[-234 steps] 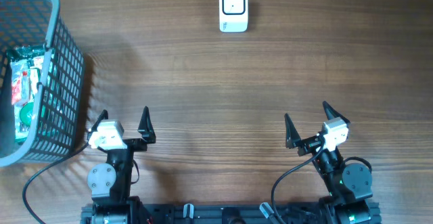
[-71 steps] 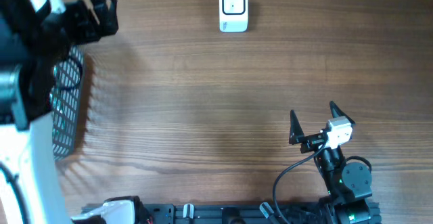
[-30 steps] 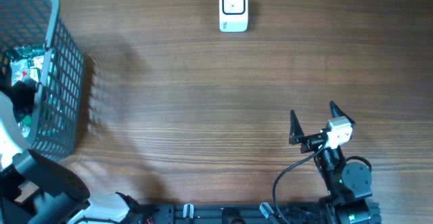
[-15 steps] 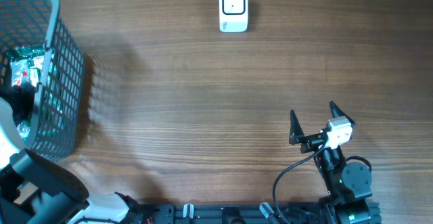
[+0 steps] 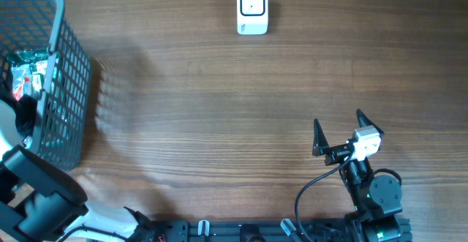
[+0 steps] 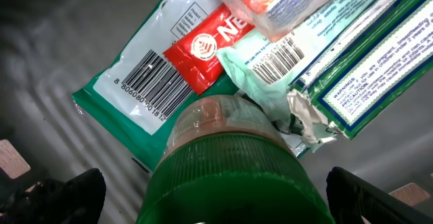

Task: Scan the item barcode
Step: 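Grasp the green-capped bottle by its cap and lift it out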

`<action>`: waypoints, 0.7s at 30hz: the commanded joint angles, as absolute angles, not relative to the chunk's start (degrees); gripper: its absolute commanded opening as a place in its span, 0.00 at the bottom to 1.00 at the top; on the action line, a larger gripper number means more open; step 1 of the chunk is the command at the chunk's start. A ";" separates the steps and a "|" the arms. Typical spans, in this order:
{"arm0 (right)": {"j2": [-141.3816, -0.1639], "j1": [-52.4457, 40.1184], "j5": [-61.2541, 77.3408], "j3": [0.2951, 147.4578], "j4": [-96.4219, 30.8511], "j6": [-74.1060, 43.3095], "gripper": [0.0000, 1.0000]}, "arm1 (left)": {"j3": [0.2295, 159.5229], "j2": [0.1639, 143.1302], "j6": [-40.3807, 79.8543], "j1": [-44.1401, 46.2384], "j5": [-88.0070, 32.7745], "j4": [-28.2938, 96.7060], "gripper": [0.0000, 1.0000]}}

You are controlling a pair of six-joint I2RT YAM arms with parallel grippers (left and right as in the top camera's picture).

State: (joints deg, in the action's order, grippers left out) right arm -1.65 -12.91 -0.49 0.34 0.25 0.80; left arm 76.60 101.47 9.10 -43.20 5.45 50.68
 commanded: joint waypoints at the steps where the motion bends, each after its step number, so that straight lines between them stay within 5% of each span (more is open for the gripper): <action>1: -1.78 -12.69 -1.45 0.32 0.51 1.48 1.00 | 74.94 102.02 9.23 -43.53 4.56 49.87 0.98; 16: -1.78 -12.69 -1.45 0.32 0.51 1.48 1.00 | 74.15 102.02 6.61 -43.53 4.21 48.58 0.87; 21: -1.78 -12.69 -1.45 0.32 0.51 1.48 1.00 | 74.15 101.97 6.37 -43.53 3.01 48.62 0.73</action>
State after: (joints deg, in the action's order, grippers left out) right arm -1.65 -12.91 -0.49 0.34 0.25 0.80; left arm 74.83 101.47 7.73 -43.20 4.36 48.77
